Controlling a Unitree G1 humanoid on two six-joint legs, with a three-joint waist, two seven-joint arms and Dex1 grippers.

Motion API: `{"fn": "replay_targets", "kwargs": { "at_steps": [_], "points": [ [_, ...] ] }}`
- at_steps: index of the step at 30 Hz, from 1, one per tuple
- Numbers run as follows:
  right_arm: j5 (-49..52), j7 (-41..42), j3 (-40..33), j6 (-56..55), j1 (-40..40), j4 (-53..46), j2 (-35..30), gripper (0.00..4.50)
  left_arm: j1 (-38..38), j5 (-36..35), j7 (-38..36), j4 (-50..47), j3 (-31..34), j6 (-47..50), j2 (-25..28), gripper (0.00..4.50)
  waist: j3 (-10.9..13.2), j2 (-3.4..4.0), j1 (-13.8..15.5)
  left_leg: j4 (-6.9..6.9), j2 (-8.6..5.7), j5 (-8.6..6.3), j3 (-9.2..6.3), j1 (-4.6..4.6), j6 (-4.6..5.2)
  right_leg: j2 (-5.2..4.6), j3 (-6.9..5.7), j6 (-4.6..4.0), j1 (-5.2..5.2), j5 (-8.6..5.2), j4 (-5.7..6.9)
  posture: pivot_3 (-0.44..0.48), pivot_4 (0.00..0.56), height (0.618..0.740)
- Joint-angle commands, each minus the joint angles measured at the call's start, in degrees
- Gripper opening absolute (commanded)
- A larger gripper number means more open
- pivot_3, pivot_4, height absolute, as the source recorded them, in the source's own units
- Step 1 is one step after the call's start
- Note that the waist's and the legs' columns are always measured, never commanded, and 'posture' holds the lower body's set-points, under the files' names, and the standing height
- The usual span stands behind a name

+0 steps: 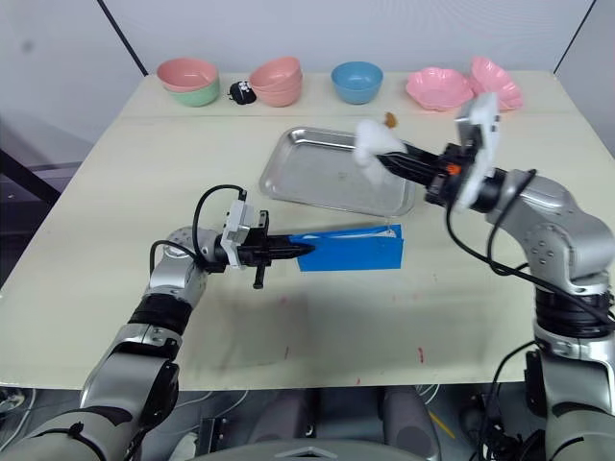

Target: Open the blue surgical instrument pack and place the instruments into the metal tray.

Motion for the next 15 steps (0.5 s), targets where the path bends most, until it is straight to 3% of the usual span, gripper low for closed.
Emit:
{"fn": "replay_targets", "kwargs": {
  "at_steps": [1, 9, 15],
  "points": [
    [-6.1, 0.0, 5.5, -7.8, -5.5, 0.6, 3.8, 0.04, -1.2, 2.1, -0.7, 1.8, -0.9, -1.2, -0.6, 0.0, 0.0, 0.0, 0.0, 0.0, 0.0, 0.0, 0.0, 0.0, 0.0, 0.01, 0.0, 0.0, 0.0, 0.0, 0.0, 0.0, 0.15, 0.74],
    [-17.6, 1.2, 15.8, -20.3, -5.1, 2.5, 11.1, 0.04, -2.0, 2.7, -1.2, 3.3, -0.4, -2.4, -1.7, 0.0, 0.0, 0.0, 0.0, -0.01, -0.03, 0.15, 0.01, -0.08, -0.26, -0.01, 0.01, 0.0, -0.1, 0.0, -0.02, 0.0, 0.15, 0.74],
    [-21.0, 1.3, 17.6, -25.7, -2.8, 0.3, 13.7, 0.04, -1.9, 3.0, -1.2, 3.4, -0.2, -2.5, -1.8, 0.0, 0.0, 0.0, 0.0, 0.0, -0.04, 0.17, -0.02, -0.07, -0.29, -0.01, 0.0, 0.0, -0.1, 0.0, 0.02, 0.0, 0.15, 0.74]
  ]
}}
